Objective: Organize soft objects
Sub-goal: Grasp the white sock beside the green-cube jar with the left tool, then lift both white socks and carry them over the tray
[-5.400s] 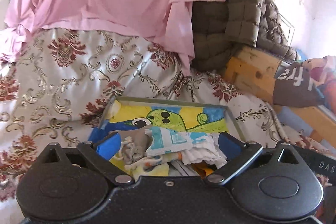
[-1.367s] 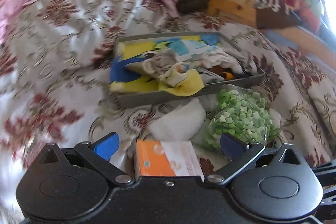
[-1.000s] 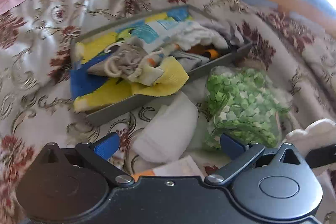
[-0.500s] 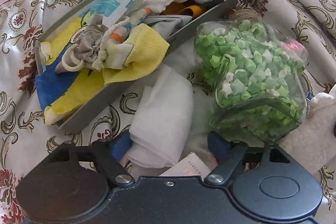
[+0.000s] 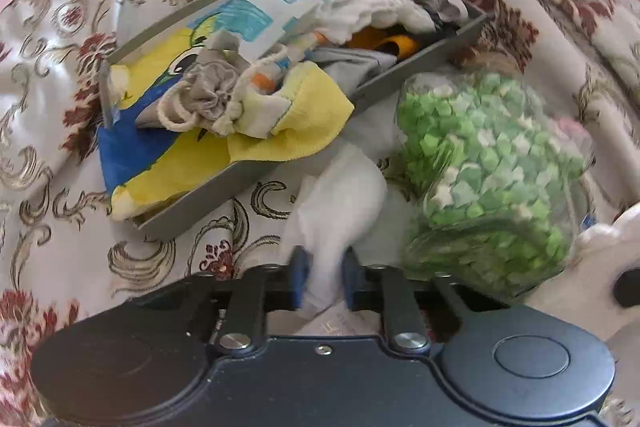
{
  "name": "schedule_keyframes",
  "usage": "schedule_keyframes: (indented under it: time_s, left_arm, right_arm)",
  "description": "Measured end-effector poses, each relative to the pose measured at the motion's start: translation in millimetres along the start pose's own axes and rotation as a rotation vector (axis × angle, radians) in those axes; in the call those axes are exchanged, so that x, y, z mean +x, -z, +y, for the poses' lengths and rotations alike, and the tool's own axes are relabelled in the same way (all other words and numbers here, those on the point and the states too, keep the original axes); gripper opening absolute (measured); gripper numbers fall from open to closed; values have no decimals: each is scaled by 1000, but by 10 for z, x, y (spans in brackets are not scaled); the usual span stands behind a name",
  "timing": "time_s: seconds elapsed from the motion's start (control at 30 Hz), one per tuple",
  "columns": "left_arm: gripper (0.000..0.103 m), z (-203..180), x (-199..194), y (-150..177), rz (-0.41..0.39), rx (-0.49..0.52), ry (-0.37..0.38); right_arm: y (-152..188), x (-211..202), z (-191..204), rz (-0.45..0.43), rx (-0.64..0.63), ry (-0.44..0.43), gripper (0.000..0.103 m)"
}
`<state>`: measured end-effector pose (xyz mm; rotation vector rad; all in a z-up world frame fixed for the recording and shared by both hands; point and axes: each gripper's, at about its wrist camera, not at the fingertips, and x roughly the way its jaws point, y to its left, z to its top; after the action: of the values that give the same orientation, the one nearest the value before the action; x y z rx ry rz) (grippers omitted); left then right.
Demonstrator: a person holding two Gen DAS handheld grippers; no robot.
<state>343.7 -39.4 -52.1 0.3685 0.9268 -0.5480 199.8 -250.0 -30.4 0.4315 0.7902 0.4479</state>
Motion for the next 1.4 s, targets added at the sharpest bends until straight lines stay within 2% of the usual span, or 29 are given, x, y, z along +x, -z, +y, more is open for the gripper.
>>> schedule_keyframes:
  time_s: [0.13, 0.37, 0.67, 0.87, 1.07, 1.4]
  left_arm:
    - [11, -74, -112, 20, 3, -40, -2]
    - [9, -247, -367, 91, -26, -111, -53]
    - [9, -456, -747, 334, -127, -232, -64]
    - [8, -641, -939, 527, -180, -276, -46]
    - [8, -817, -1096, 672, -210, -311, -30]
    - [8, -988, -1313, 617, -270, -356, -8]
  right_arm:
    - [4, 3, 5, 4, -6, 6, 20]
    - [13, -15, 21, 16, -28, 17, 22]
    - [55, -70, 149, 13, -120, 48, 20]
    - [78, -176, 241, -31, -175, 63, 14]
    - [64, -302, 251, -82, -177, 69, 14]
    - [0, -503, 206, -181, -141, 54, 14]
